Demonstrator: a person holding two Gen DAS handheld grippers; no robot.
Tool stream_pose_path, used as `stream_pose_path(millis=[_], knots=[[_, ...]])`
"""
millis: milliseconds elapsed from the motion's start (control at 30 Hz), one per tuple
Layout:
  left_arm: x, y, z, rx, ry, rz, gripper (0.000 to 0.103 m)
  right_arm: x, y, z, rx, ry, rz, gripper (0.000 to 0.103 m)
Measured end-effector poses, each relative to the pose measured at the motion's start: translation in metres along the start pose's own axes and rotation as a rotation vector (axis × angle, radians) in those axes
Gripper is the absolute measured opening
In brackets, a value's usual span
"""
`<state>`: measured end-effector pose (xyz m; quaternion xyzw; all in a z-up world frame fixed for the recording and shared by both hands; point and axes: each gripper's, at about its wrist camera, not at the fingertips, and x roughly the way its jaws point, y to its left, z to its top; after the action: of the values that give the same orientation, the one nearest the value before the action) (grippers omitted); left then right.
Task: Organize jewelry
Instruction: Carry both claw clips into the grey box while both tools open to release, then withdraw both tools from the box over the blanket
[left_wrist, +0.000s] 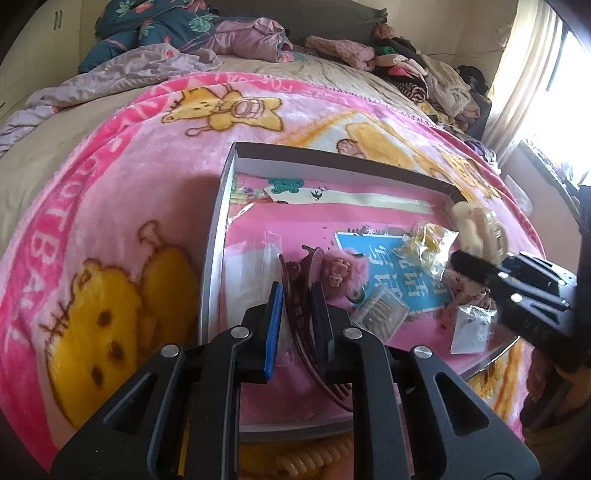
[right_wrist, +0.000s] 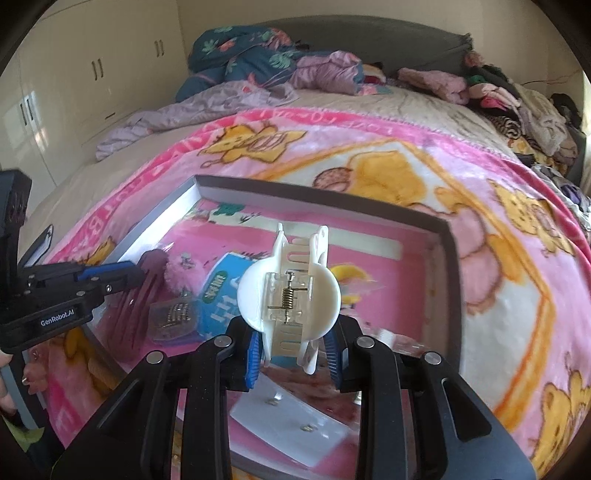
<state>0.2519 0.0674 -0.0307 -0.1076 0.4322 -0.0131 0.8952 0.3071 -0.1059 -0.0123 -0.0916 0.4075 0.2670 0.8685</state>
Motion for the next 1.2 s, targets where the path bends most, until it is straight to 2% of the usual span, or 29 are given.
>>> stream_pose_path(millis=[167,400,533,633,900,933,1000,1133,1200], knots=[[0.001,0.001,0.002,0.008,0.001,0.005,0.01,0.017,0.013,0.001,-0.02,0.054,0.016,0.027],[0.0,0.001,0.002,0.007,-0.001,0.001,0.01,0.019,0.022,-0.005,-0.034,0.076,0.019,0.028],[0.0,0.001,0.001,0.004,0.001,-0.002,0.01,0.014,0.022,-0.01,-0.028,0.07,0.013,0.043],[-0.001,0.002,0.001,0.002,0.001,-0.004,0.01,0.009,0.023,-0.013,-0.025,0.063,0.012,0.047],[-0.012,0.0,-0.006,0.0,-0.006,-0.01,0.011,-0.023,0.025,-0.019,-0.007,0.003,-0.015,0.07],[-0.016,0.0,-0.007,0.002,-0.012,-0.01,0.012,-0.028,0.025,-0.02,-0.001,-0.009,-0.016,0.074],[-0.024,-0.001,-0.01,0.002,-0.019,-0.01,0.023,-0.04,0.024,-0.022,0.009,-0.032,-0.022,0.078],[-0.042,-0.003,-0.015,0.004,-0.04,-0.015,0.031,-0.061,0.023,-0.027,0.028,-0.074,-0.031,0.085],[-0.05,-0.004,-0.018,0.011,-0.05,-0.015,0.043,-0.072,0.023,-0.03,0.031,-0.089,-0.038,0.087]])
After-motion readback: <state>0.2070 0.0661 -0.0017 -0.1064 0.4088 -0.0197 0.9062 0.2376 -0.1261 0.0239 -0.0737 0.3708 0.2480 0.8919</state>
